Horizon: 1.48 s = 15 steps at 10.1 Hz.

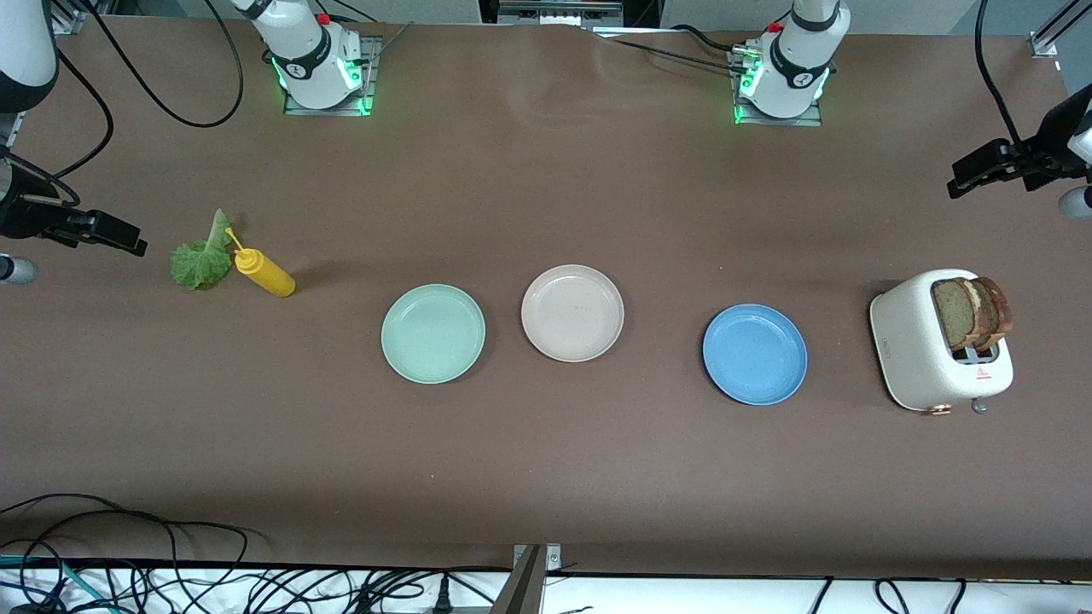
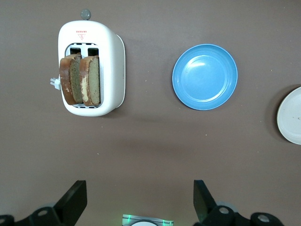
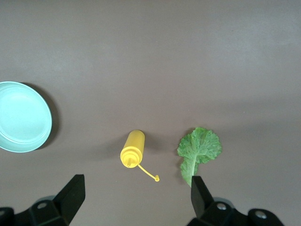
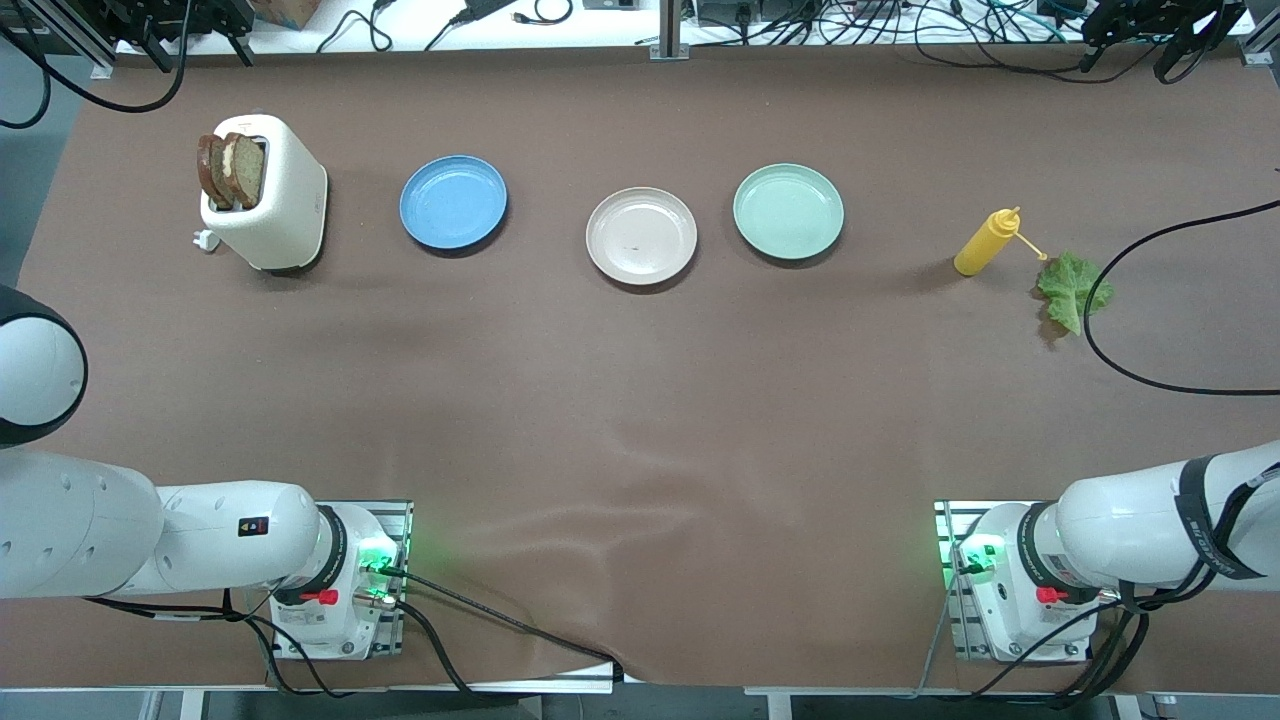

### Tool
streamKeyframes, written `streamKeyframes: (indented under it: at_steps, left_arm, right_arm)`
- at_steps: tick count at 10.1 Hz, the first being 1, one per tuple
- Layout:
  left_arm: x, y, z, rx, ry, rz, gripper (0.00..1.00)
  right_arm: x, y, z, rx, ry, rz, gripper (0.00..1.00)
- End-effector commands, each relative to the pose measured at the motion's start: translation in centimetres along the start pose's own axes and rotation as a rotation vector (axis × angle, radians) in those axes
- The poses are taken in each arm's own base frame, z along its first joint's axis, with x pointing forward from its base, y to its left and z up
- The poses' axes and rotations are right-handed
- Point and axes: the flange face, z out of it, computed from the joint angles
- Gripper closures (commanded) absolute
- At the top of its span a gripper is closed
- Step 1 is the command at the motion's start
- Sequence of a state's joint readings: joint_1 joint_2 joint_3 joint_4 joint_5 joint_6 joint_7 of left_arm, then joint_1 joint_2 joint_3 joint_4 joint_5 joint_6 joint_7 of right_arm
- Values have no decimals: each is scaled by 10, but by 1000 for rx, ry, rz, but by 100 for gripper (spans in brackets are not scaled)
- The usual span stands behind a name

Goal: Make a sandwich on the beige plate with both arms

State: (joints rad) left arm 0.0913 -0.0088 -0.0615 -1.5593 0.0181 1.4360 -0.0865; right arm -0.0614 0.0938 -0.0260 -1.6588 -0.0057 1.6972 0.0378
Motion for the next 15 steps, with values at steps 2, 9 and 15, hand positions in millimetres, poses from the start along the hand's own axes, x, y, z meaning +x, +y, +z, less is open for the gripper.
streamKeyframes:
  at_steps: [2,9,15]
  left_arm:
    - [-4,-3,-1,26,-1,1,0]
    - [-3,-18,0,21,-4,-26,0]
    - [18,-25,18,22,-29,-36,0]
  right_arm:
    - [-2,2,-4,-6,-4,-9,0]
    - [-2,4,-4,-6,-4,-9,0]
    - [-2,3,-3,-8,-6,-5,0]
